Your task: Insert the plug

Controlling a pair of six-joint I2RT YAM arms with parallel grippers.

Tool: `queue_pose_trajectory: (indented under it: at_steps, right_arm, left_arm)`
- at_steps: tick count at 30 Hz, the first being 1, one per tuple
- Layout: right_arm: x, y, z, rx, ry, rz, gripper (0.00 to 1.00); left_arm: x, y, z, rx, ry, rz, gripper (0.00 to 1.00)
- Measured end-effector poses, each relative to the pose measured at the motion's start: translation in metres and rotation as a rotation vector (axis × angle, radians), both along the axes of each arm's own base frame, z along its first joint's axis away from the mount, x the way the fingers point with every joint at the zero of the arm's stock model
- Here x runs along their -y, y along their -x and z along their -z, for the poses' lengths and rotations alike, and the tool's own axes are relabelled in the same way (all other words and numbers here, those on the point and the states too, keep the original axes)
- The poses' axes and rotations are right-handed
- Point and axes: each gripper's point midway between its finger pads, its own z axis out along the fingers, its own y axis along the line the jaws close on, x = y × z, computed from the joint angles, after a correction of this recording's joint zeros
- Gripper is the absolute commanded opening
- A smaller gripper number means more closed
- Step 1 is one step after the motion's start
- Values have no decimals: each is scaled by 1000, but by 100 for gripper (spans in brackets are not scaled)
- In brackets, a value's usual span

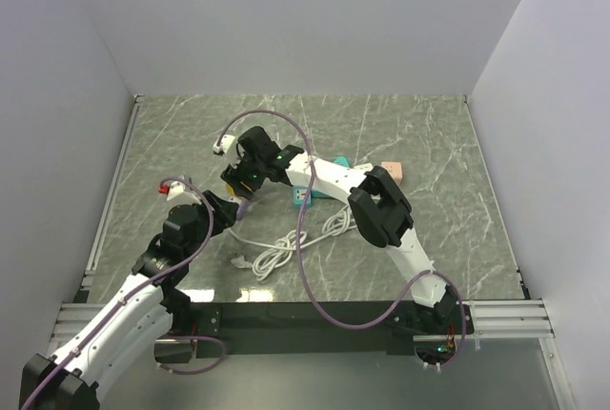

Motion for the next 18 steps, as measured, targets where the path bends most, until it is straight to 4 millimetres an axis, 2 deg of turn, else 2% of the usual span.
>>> queue_pose_trajectory:
  at_steps: [3, 6, 8, 11, 15, 18]
  right_arm:
    - [-5, -1, -2, 1, -28, 10, 59]
    - [-9, -2, -2, 6, -59, 19, 91]
    - [-11, -3, -4, 16, -82, 23, 92]
    - [-14, -5, -17, 37, -119, 31, 93]
    - [-16, -9, -47, 88, -179, 39, 94]
    - [-9, -8, -71, 129, -213, 58, 95]
  left_arm:
    - [-2, 2, 6, -22, -15, -2, 67]
    - [-3, 2, 7, -26, -21, -4, 67]
    - [-3, 1, 7, -29, -28, -3, 68]
    - [-2, 0, 4, -27, -36, 1, 68]
    - [-2, -2, -1, -16, -40, -1, 68]
    - [-4, -4, -6, -7, -46, -10, 67]
